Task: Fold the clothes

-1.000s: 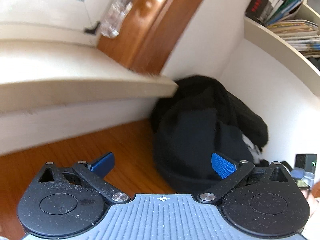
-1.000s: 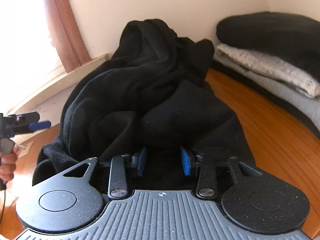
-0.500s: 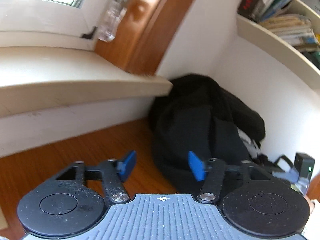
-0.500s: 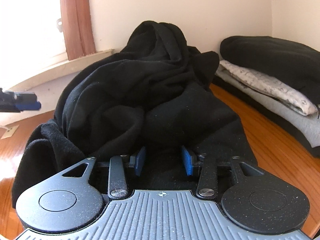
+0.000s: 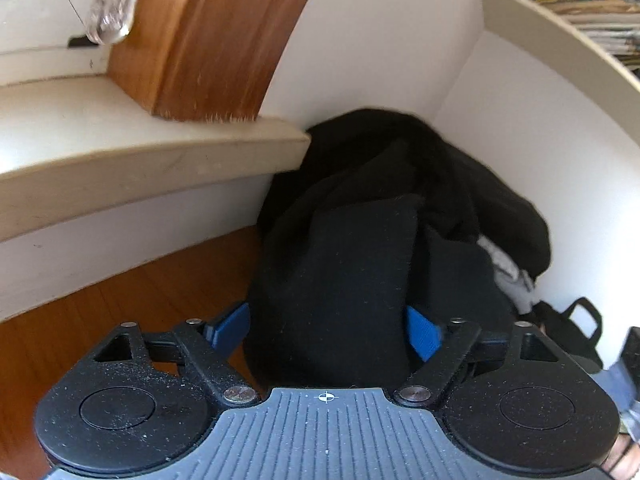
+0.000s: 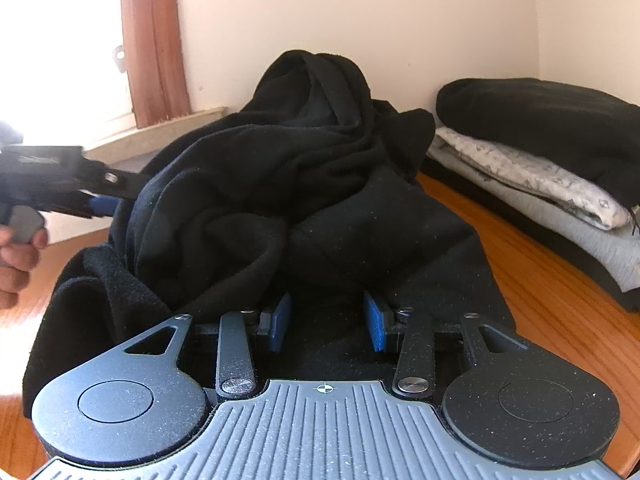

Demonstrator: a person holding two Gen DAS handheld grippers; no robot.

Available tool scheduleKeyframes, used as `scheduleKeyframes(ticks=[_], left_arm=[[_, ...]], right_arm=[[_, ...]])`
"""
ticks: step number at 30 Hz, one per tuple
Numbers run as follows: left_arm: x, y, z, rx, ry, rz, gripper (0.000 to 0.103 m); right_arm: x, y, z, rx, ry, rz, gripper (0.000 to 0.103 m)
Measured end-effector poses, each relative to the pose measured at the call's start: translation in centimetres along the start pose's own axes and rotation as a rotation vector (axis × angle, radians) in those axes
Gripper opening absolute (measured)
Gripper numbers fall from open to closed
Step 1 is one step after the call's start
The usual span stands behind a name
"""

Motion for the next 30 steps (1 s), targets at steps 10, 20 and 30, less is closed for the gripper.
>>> scheduleKeyframes(ticks=[10,20,30], left_arm=[[5.2,-1.5,-0.4,0.024,0.041,0.082,0.005],[14.7,-0.9,-2.2,0.0,0.209,0.178,0.004],[4.7,1.3,-8.0,0.123,0.136,-0.01,0.043]], right_arm=[[1.3,-0.2,-0.9,0.052,-0.076,0.116,0.042],[3.6,-0.4,-1.7,0.119,-0.06,0.265,0.037],[3.4,-0.2,-0.9,0.075,-0.05,0.197,0.037]])
Point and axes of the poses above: each gripper's, at about its wrist camera, not at the fingertips, and z roughly the way its jaws point, x to its right, y to its underside, the point moved 8 cm from there along z, roughly the way its jaws point, and after that the axes turned 10 degrees about y, right-handed, at the moved point
